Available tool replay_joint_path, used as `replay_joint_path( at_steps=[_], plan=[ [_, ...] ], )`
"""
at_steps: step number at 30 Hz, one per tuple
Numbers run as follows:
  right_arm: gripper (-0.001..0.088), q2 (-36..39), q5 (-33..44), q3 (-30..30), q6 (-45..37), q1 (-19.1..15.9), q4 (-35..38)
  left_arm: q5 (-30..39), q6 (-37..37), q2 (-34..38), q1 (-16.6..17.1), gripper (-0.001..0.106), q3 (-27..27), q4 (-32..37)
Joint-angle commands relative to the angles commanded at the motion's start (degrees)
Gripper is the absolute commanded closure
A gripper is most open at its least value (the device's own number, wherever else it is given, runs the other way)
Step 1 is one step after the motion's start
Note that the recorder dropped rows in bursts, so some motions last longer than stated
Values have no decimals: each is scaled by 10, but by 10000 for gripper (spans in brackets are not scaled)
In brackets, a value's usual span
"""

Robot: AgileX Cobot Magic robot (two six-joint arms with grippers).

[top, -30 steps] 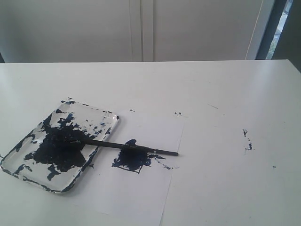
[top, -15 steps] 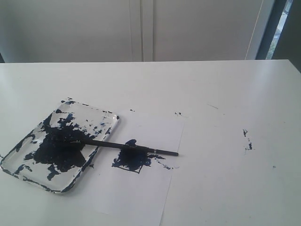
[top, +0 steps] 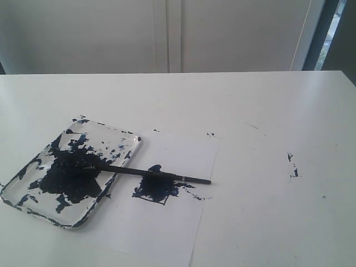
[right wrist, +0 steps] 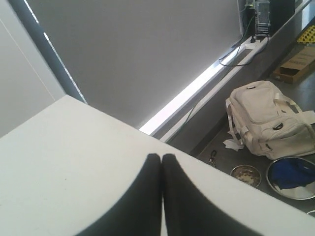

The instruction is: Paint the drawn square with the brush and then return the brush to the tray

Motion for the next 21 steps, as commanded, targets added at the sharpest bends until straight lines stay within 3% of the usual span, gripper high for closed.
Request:
replay_joint_path(
  at_steps=[21],
  plan=[
    [868,0,0,6,0,0,0,0,0,0,0,1053,0,0]
  ],
)
